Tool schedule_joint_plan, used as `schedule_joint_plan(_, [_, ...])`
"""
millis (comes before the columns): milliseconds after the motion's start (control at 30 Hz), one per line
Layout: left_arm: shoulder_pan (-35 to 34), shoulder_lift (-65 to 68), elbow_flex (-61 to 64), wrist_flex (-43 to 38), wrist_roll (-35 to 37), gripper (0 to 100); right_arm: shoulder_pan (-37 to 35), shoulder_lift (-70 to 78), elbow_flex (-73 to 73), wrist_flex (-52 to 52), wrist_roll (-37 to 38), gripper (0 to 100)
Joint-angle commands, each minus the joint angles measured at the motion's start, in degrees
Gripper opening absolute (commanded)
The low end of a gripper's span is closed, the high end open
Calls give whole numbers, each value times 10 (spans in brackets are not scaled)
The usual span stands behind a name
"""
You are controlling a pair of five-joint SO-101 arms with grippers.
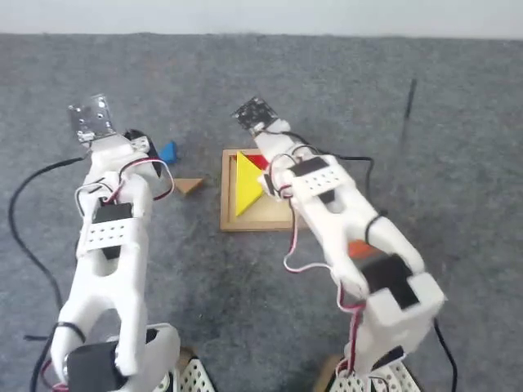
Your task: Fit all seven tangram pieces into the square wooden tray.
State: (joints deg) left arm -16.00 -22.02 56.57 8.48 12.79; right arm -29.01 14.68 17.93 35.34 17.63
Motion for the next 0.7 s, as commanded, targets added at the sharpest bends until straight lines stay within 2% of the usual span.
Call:
schedule_joint_plan(0, [-3,-31,-3,-13,1,14,-15,18,-48,-8,11,9])
schedule_joint_plan(167, [-4,-53,6,-9,1,13,-42,18,-50,13,15,9])
schedule_joint_plan(367, [1,-196,93,-5,1,13,-57,14,-51,34,64,8])
schedule_joint_plan(533, [1,-241,153,-88,4,13,-36,-64,-55,91,61,9])
schedule_joint_plan(667, [-2,-212,145,-101,4,13,-38,-113,-25,78,59,9])
